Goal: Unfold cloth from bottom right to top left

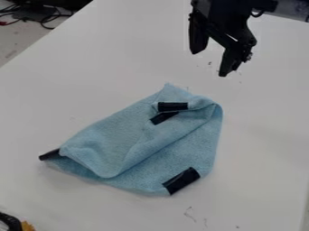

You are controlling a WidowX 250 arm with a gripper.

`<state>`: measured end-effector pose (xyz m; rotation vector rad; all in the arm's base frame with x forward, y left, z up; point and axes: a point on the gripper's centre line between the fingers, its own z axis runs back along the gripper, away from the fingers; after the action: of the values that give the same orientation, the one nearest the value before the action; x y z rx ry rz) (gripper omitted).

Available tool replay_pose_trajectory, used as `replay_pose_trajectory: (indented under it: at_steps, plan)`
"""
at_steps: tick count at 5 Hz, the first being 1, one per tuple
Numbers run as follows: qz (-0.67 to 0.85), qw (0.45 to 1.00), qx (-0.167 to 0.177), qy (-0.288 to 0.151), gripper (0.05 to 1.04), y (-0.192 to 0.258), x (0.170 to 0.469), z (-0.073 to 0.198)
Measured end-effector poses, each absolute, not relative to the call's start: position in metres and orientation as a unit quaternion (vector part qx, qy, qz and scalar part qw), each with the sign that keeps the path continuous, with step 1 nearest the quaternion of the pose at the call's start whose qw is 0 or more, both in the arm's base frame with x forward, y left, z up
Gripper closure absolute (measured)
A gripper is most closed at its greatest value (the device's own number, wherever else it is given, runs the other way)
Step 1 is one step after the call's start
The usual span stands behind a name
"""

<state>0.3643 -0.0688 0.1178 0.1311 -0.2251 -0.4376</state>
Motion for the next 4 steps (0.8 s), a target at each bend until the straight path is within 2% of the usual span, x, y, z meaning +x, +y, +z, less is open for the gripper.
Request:
replay_pose_trajectory:
  at_steps: [1,2,4]
  plan:
    - [-0.177,0.979,0.034,-0.098,0.083,-0.056,0.357,0.101]
    - [-0.133,0.988,0.007,-0.083,0.083,-0.041,0.337,0.072]
    - [-0.108,0.991,0.002,-0.076,0.083,-0.022,0.327,0.049]
